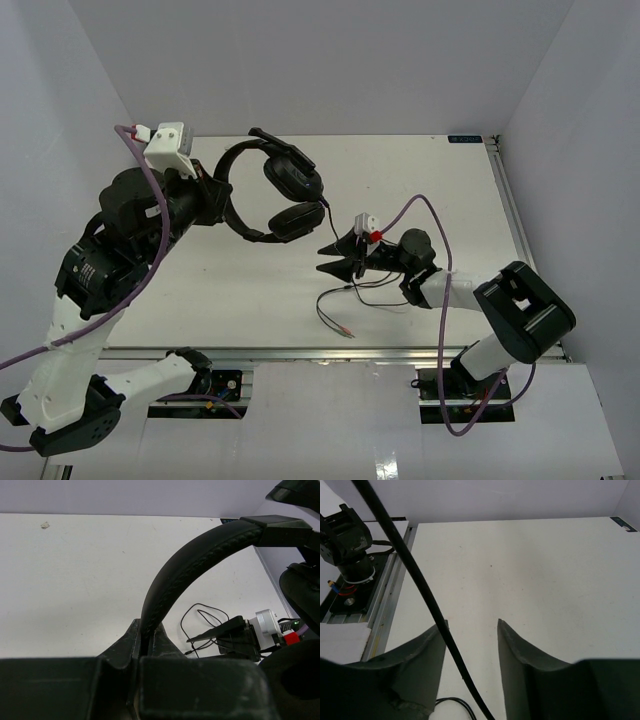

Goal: Wrap the headphones

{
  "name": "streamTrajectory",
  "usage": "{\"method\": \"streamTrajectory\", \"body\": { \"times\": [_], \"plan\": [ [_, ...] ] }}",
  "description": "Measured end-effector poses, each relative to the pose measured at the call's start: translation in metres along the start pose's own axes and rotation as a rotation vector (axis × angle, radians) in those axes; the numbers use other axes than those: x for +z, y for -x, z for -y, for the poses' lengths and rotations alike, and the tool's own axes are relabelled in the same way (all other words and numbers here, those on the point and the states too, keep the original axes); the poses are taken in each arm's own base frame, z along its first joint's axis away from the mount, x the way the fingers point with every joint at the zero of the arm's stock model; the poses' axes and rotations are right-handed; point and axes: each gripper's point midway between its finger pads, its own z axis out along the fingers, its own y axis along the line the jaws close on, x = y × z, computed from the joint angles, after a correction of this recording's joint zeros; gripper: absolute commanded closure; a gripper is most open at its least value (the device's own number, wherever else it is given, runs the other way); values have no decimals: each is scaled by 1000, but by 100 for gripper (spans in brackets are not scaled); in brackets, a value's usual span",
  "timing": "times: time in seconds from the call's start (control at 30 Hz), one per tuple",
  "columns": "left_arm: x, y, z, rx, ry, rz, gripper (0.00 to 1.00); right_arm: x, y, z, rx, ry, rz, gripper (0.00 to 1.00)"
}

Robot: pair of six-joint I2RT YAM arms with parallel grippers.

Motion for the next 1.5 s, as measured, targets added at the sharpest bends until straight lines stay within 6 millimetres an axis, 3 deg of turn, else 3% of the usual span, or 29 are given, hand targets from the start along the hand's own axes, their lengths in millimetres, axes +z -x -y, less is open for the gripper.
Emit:
{"method": "streamTrajectory", "body": {
  "times": [0.33,0.53,0.9,1.13,1.33,1.5],
  "plan": [
    [-3,1,1,-4,-13,8,100,2,-9,2,32,1,-1,92],
    [-8,-11,14,-19,-119,19,100,2,-11,0,54,10,0,92],
    [-14,-71,106,-107,-703,-129,100,3,-10,-12,101,67,0,92],
    [-25,-91,136,-128,-938,-222,100,13,6,-16,80,115,29,92],
    [-31,-110,142,-91,-1031,-305,100,24,16,-1,82,100,12,92],
    [-24,-137,135,-49,-1016,-395,100,38,40,42,70,27,-20,92]
  ]
}}
